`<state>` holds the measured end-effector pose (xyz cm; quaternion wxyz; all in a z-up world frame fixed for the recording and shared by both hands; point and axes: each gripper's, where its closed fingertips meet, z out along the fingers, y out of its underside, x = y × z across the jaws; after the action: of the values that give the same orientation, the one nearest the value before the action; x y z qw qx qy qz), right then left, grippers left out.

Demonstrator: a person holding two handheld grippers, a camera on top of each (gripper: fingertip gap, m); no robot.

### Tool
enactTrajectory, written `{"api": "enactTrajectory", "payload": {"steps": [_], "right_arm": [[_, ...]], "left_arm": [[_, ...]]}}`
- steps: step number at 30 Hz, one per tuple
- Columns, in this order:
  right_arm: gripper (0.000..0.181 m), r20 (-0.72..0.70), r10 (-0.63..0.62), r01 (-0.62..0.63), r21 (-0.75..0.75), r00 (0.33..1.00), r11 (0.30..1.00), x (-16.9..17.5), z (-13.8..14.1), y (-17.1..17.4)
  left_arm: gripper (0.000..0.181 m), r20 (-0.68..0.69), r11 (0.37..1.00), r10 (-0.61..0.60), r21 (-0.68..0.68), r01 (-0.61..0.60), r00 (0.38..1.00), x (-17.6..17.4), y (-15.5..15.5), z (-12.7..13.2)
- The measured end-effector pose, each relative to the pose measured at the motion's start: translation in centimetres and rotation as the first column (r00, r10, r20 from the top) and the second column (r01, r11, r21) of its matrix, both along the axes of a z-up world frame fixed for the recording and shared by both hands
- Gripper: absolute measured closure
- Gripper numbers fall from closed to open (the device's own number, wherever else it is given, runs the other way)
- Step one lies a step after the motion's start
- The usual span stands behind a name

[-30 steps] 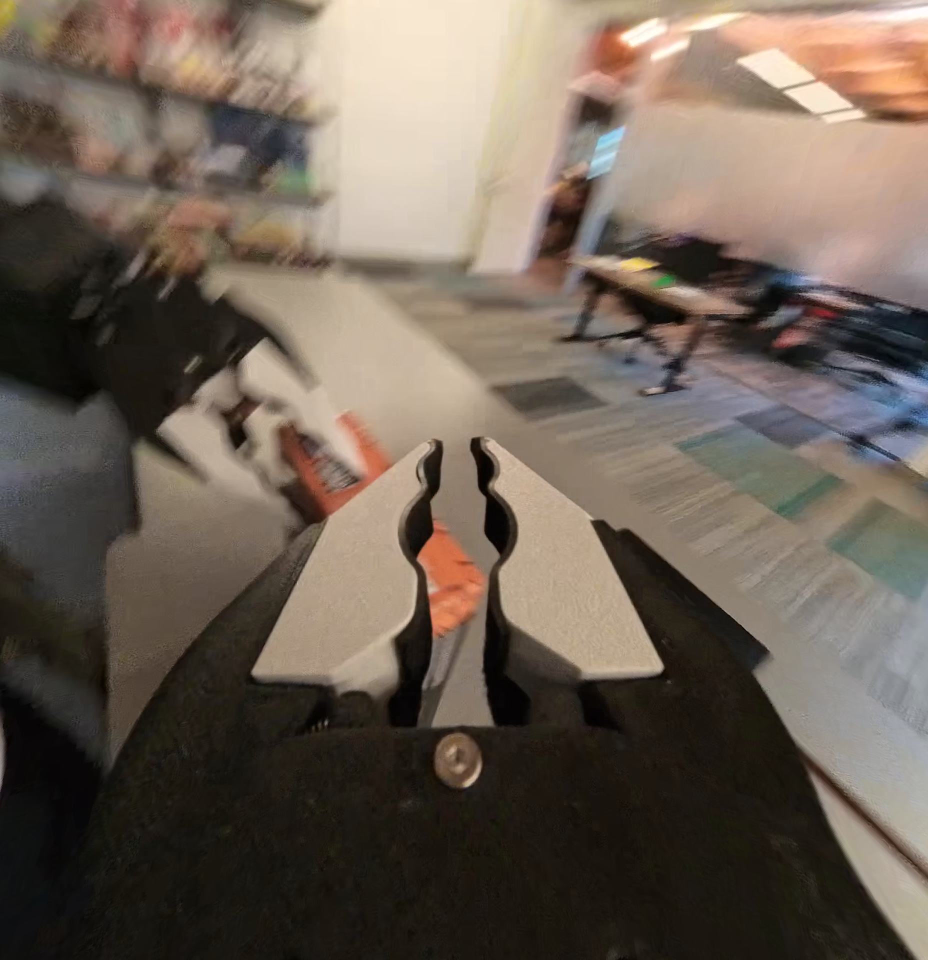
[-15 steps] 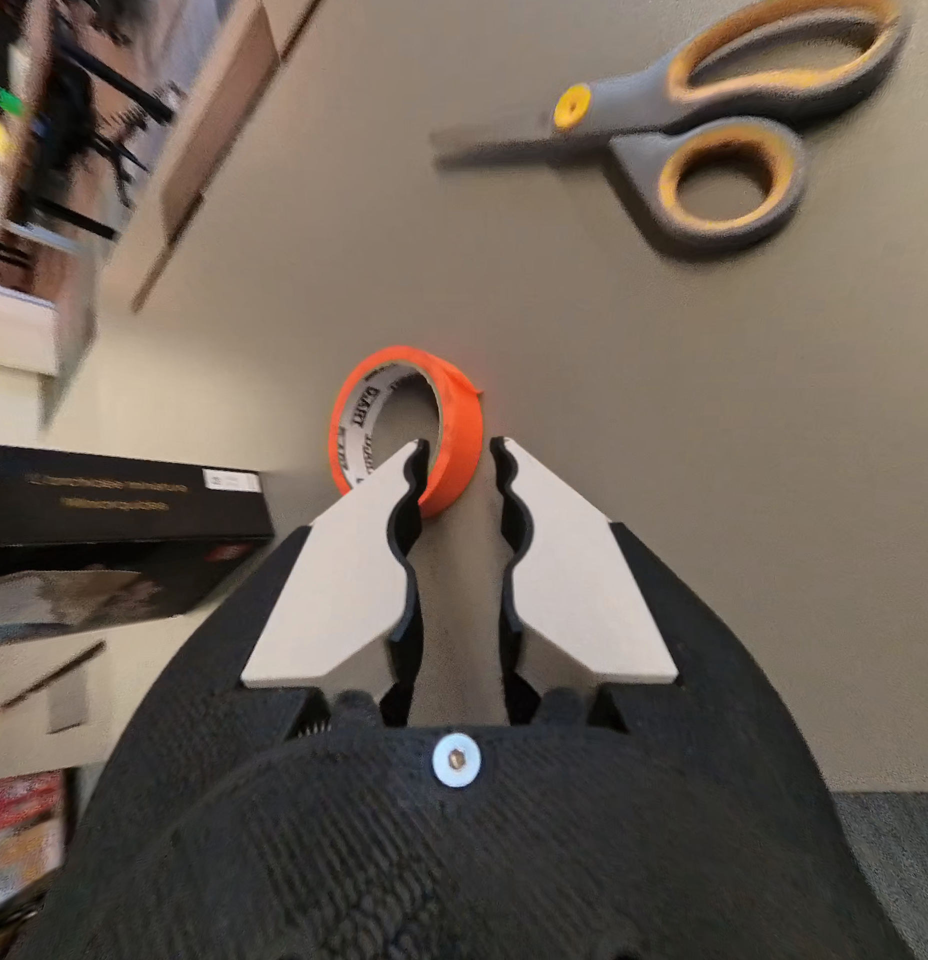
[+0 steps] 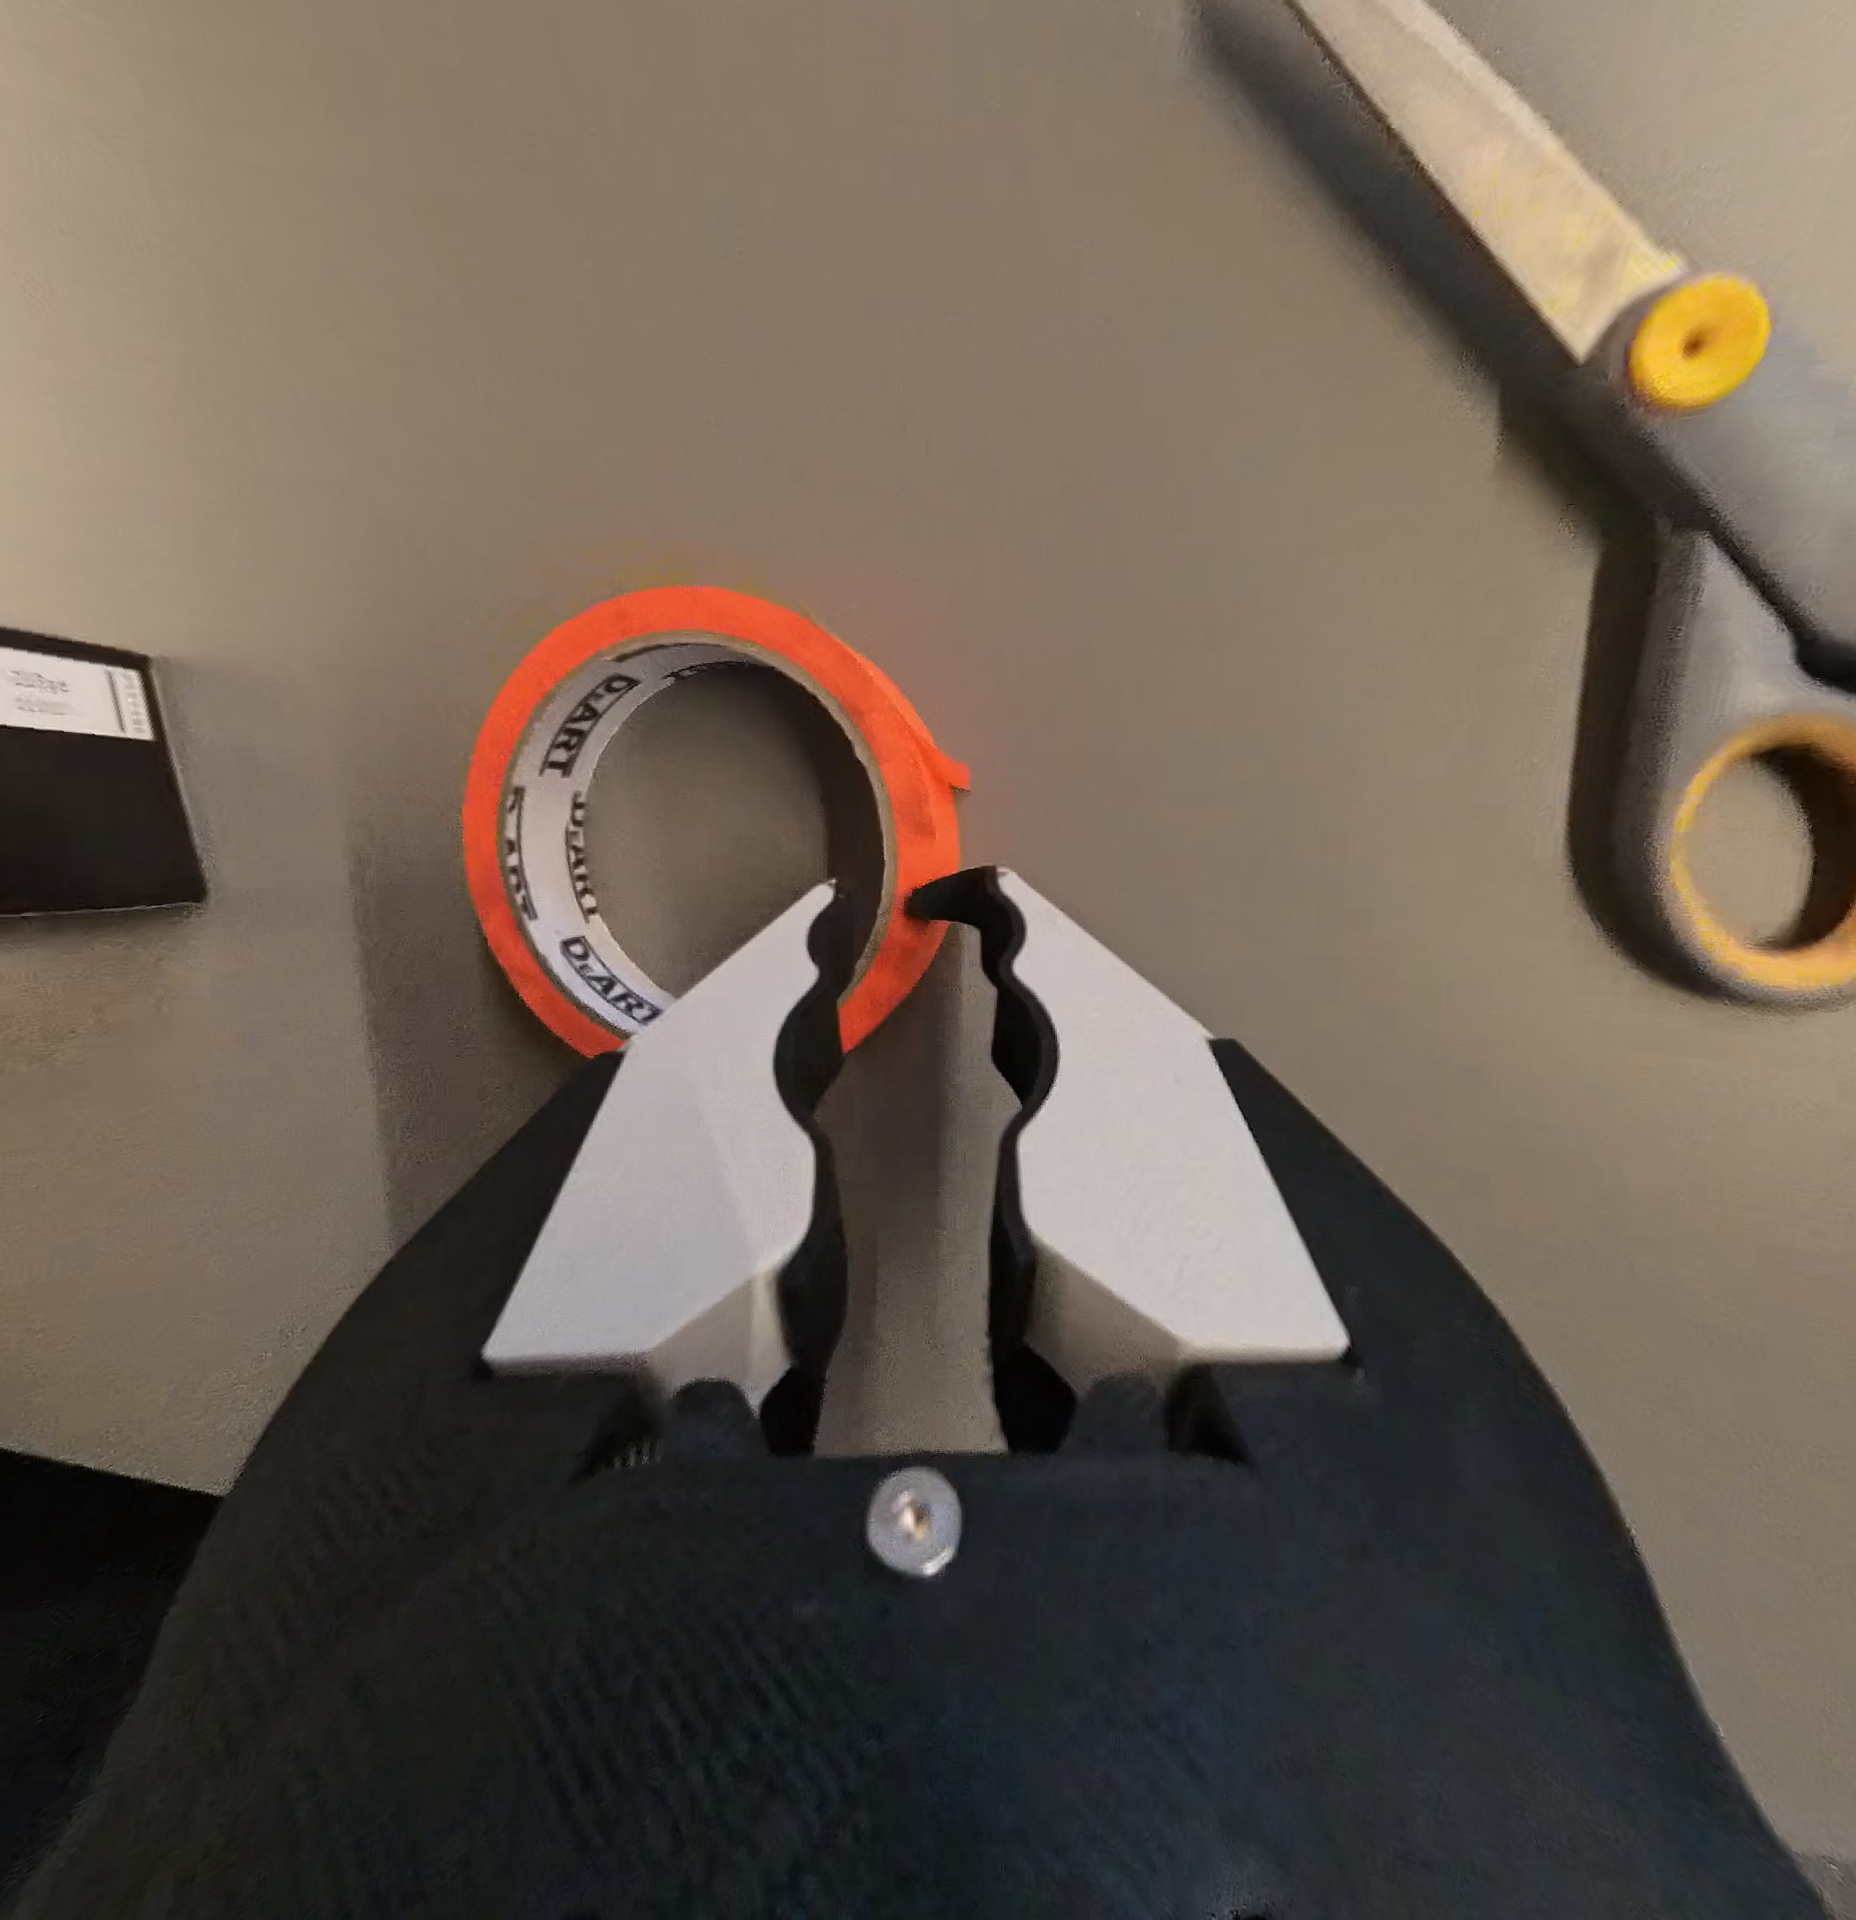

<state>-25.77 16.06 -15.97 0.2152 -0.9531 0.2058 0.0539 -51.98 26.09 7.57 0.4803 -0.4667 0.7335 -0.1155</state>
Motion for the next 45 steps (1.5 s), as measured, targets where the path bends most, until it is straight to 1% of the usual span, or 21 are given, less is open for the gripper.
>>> {"api": "enactTrajectory", "payload": {"steps": [3,7,11,13,15,17,19,21,23,25,27,29,31,32,34,36,38,40,42,44,45], "right_arm": [[0.154,-0.005,0.054,-0.053,0.026,0.999,0.998,0.0,0.2,1.8],[0.151,0.063,0.155,-0.153,-0.036,0.986,0.988,0.9,-0.3,2.9],[0.142,-0.004,0.192,-0.192,0.003,0.981,0.981,0.1,0.1,4.7],[0.139,-0.097,0.165,-0.157,0.089,0.981,0.984,-0.8,0.6,5.9],[0.138,-0.232,0.154,-0.096,0.244,0.960,0.965,-2.2,2.1,7.8],[0.139,-0.270,0.105,0.001,0.367,0.957,0.930,-1.5,4.0,8.9],[0.147,-0.189,-0.084,0.140,0.306,0.978,0.942,1.8,4.3,7.4],[0.152,-0.153,-0.211,0.240,0.209,0.966,0.948,3.1,4.2,4.7],[0.152,-0.240,-0.247,0.276,0.092,0.939,0.957,1.0,3.5,2.5],[0.161,-0.388,-0.195,0.262,0.125,0.901,0.957,-2.9,4.2,2.9],[0.158,-0.425,-0.117,0.215,0.191,0.898,0.958,-6.0,4.6,4.1],[0.147,-0.381,-0.011,0.104,0.225,0.925,0.969,-8.6,4.2,5.5],[0.144,-0.195,0.109,-0.086,0.120,0.975,0.989,-9.2,2.0,5.1],[0.144,-0.095,0.181,-0.174,0.077,0.979,0.982,-9.1,1.3,4.9],[0.148,0.003,0.309,-0.309,0.027,0.951,0.951,-9.2,0.8,4.4],[0.158,-0.025,0.431,-0.431,0.032,0.902,0.902,-10.5,1.1,3.4],[0.162,-0.033,0.527,-0.528,-0.049,0.850,0.848,-9.8,0.6,0.7],[0.160,-0.008,0.591,-0.588,-0.105,0.807,0.802,-7.6,0.1,-2.1],[0.159,-0.053,0.562,-0.564,-0.096,0.826,0.820,-5.9,0.3,-4.1],[0.155,-0.101,0.546,-0.547,0.016,0.832,0.837,-5.8,1.8,-4.4],[0.154,-0.081,0.526,-0.523,0.060,0.847,0.850,-5.4,2.7,-4.2]], "left_arm": [[0.146,0.000,1.000,-0.001,-0.005,0.001,1.000,0.0,0.2,0.0],[0.146,0.001,1.000,0.000,-0.009,0.000,1.000,0.1,0.3,0.0],[0.147,0.007,1.000,-0.004,-0.002,0.004,1.000,0.1,0.4,0.1],[0.147,0.009,1.000,-0.003,-0.003,0.003,1.000,0.2,0.4,0.1],[0.147,0.009,1.000,-0.003,-0.003,0.003,1.000,0.2,0.4,0.1],[0.147,0.011,1.000,-0.004,-0.002,0.004,1.000,0.2,0.4,0.1],[0.147,0.011,1.000,-0.005,-0.002,0.005,1.000,0.2,0.4,0.1],[0.147,0.011,1.000,-0.004,-0.004,0.004,1.000,0.2,0.5,0.1],[0.147,0.012,1.000,0.001,-0.005,-0.001,1.000,0.3,0.6,0.1],[0.147,0.014,1.000,0.003,-0.002,-0.002,1.000,0.4,0.7,0.2],[0.147,0.015,1.000,0.002,-0.002,-0.002,1.000,0.4,0.7,0.2],[0.147,0.014,1.000,0.001,-0.003,-0.001,1.000,0.4,0.8,0.2],[0.147,0.014,1.000,0.000,-0.003,0.000,1.000,0.4,0.9,0.2],[0.147,0.013,1.000,0.000,-0.005,0.000,1.000,0.4,0.9,0.2],[0.148,0.013,1.000,-0.001,-0.006,0.001,1.000,0.4,1.0,0.2],[0.148,0.014,1.000,-0.001,-0.006,0.001,1.000,0.5,1.0,0.2],[0.147,0.014,1.000,-0.001,-0.007,0.001,1.000,0.5,1.1,0.2],[0.147,0.015,1.000,-0.003,-0.005,0.003,1.000,0.5,1.1,0.2],[0.147,0.016,1.000,-0.004,-0.003,0.004,1.000,0.5,1.1,0.2],[0.147,0.017,1.000,-0.005,-0.001,0.005,1.000,0.5,1.1,0.2],[0.148,0.017,1.000,-0.005,-0.001,0.005,1.000,0.4,1.1,0.2]]}}
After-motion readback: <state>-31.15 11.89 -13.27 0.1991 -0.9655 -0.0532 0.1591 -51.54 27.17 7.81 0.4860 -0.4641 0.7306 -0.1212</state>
